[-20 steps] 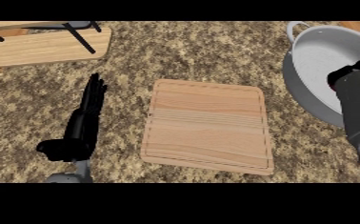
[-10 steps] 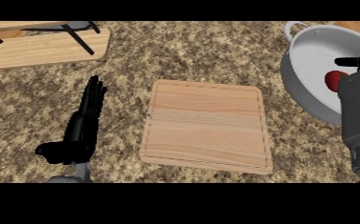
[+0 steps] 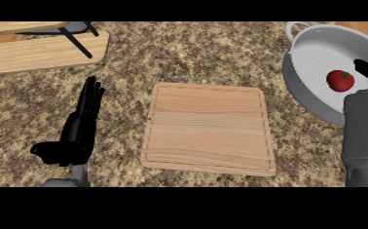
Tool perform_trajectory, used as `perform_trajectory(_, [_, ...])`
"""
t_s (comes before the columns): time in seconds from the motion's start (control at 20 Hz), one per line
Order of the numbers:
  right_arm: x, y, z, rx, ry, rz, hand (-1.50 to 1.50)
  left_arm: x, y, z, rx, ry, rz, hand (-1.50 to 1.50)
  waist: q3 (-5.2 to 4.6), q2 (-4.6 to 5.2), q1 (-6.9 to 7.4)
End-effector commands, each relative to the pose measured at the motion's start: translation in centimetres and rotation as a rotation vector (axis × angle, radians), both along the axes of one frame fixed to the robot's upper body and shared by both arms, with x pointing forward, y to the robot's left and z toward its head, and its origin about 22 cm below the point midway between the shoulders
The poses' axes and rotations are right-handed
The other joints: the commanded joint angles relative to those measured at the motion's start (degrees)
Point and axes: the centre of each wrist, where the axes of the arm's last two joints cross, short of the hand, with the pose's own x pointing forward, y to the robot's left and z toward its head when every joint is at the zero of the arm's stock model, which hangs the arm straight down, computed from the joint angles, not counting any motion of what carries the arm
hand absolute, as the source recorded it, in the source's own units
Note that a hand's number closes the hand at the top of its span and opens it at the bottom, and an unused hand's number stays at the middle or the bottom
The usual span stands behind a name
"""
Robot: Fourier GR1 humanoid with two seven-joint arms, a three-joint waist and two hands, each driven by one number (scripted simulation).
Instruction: Pick the tomato from the cutting board and place it in the pot
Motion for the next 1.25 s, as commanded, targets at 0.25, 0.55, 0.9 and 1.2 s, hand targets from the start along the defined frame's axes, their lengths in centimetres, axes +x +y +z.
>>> perform_trajectory(0.25, [-7.6,0.3,-1.3,-0.098,-0.136,-0.062,-1.5,-1.0,1.1,-0.3,0.008,-0.009,0.013,0.0,-0.08,-0.22,-0.35])
perform_trajectory(0.55, [-10.9,0.9,-0.2,-0.101,-0.166,-0.065,-1.5,-0.2,-0.5,-0.3,-0.006,-0.023,-0.006,0.0,-0.06,0.05,0.04])
perform_trajectory(0.9, [-17.0,0.8,-1.3,-0.162,-0.196,-0.133,-1.5,0.1,-0.4,-0.8,0.002,-0.008,0.008,0.0,-0.06,0.05,-0.17])
perform_trajectory(1.2, [-19.3,1.2,-1.8,-0.18,-0.239,-0.208,-1.5,0.0,1.0,-1.3,0.014,-0.017,0.02,0.0,-0.07,0.12,-0.09])
